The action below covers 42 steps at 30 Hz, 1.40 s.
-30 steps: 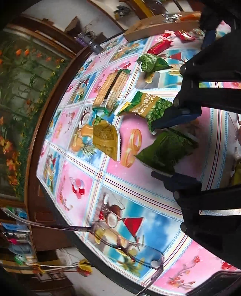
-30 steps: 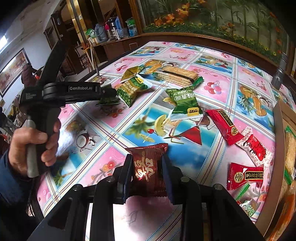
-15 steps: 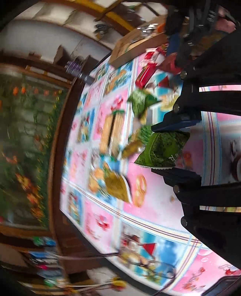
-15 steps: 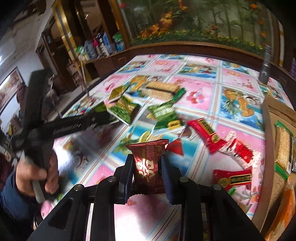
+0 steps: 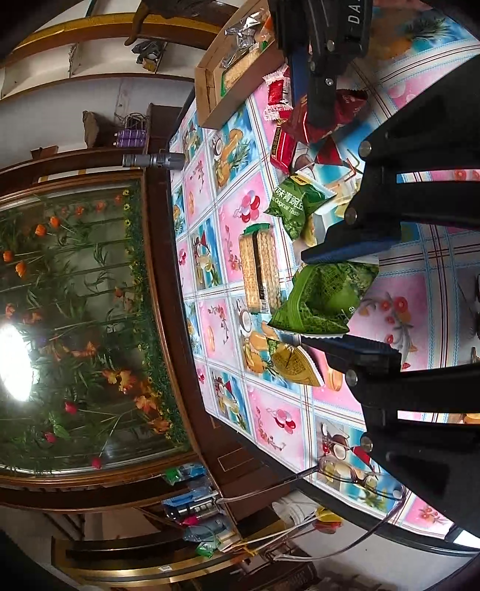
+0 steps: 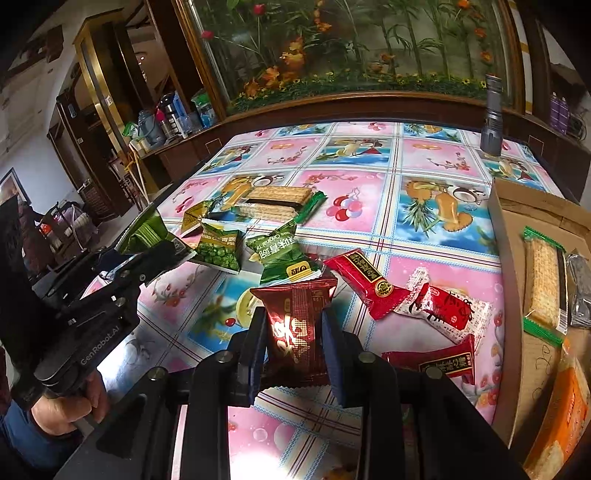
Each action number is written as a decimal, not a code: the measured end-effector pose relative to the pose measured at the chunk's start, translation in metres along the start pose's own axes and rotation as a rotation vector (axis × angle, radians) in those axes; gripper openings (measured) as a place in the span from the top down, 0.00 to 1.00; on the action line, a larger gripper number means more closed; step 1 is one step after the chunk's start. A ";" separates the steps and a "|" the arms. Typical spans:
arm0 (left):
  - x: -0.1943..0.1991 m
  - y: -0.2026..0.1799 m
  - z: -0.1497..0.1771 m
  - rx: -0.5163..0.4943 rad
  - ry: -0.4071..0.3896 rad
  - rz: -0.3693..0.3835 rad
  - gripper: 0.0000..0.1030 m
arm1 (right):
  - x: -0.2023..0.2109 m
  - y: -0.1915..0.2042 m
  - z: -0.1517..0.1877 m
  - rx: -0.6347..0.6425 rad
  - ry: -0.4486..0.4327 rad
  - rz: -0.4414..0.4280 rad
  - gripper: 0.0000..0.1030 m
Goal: Organize snacks
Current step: 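Lift the dark red packet and green bag off the table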
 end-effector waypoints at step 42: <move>-0.003 0.001 0.000 0.088 0.074 0.131 0.65 | 0.001 -0.021 0.001 -0.083 -0.036 0.016 0.70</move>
Point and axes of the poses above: each gripper's, at about its wrist camera, not at the fingertips, and x roughly against the way its jaws point, y to its left, z to its underside, the point moved 4 cm from there along -x, roughly the way its jaws point, and after that the axes turned 13 degrees about x, right-handed, at the moved point
